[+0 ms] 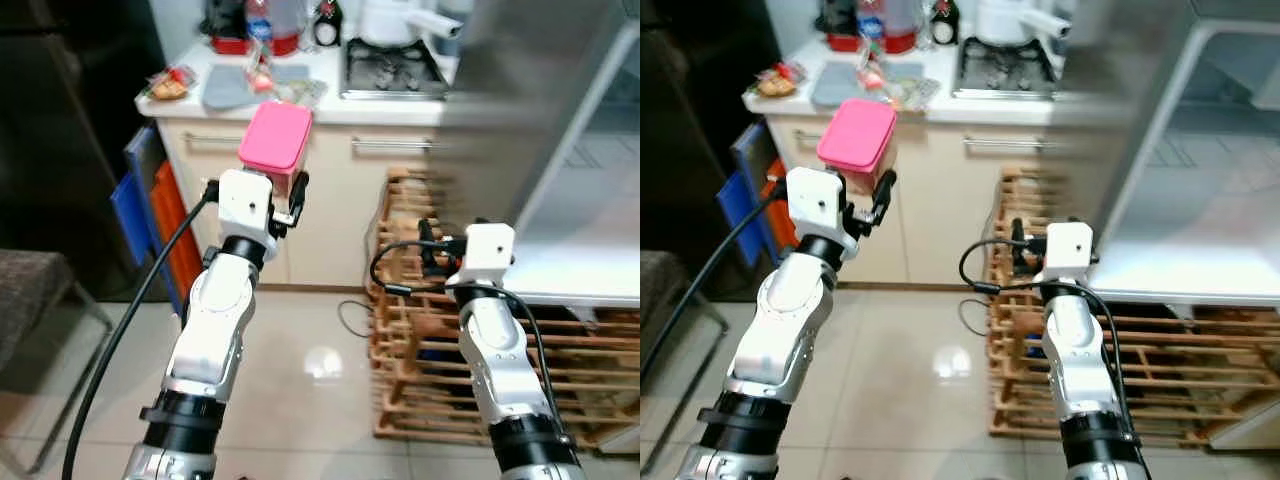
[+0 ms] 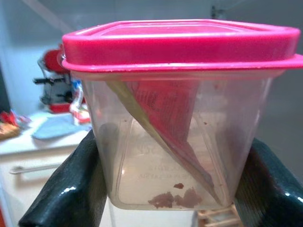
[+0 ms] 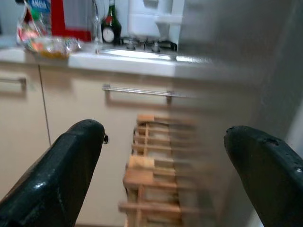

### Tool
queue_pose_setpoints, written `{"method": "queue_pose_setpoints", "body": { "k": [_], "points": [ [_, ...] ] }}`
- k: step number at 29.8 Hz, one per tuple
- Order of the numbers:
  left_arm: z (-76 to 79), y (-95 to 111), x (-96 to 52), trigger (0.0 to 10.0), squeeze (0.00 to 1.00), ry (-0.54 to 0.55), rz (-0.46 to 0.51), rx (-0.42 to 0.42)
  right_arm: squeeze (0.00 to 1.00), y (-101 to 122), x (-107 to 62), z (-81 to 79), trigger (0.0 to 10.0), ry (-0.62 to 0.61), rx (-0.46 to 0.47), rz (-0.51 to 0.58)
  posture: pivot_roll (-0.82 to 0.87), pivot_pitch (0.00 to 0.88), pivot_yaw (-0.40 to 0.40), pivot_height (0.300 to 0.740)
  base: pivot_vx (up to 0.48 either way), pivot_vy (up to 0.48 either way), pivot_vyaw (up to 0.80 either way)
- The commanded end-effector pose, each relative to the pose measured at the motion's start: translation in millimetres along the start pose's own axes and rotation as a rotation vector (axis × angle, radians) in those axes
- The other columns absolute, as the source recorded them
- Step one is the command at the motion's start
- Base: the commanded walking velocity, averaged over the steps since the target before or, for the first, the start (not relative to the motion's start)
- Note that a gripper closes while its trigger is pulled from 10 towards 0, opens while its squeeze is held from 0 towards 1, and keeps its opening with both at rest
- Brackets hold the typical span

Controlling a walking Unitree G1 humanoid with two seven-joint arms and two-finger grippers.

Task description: Restocking fridge

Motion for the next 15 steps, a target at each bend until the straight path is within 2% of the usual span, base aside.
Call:
{"method": "queue_pose_setpoints", "body": {
  "k": [1,8,12,15],
  "points": [
    [-5.2,4.0,0.5,10.0,0.0,0.007,0.02,0.005,0.0,3.8,0.0,-7.0,10.0,0.027,0.014,0.017,-0.1,0.0,0.026,0.74,0.0,-0.48,0.0],
    [-4.4,6.4,-0.5,10.0,0.0,-0.002,0.034,0.001,0.0,2.7,-6.1,-8.3,10.0,0.075,0.028,0.006,-0.1,0.0,0.019,0.74,0.0,-0.48,0.0],
    [-4.5,6.8,-2.1,10.0,0.0,-0.007,0.038,-0.006,0.0,-4.6,-16.7,2.7,10.0,0.073,0.004,-0.028,-0.1,0.0,0.013,0.74,0.0,-0.48,0.0],
    [-3.9,7.4,-2.4,10.0,0.0,-0.01,0.042,-0.007,0.0,-5.4,-18.3,5.6,10.0,0.071,-0.001,-0.035,-0.1,0.0,0.011,0.74,0.0,-0.48,0.0]
  ]
}}
Point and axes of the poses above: a point about 5 cm out from each wrist's last joint towards the gripper, its own x axis pointing out of the wrist towards the gripper, its own y axis along the axis of the wrist's last joint, z = x × y, the point moved 1 cm from there along x, pointing out of the wrist towards the gripper, and after that the axes turned 15 degrees about x, right-handed, at the moved point
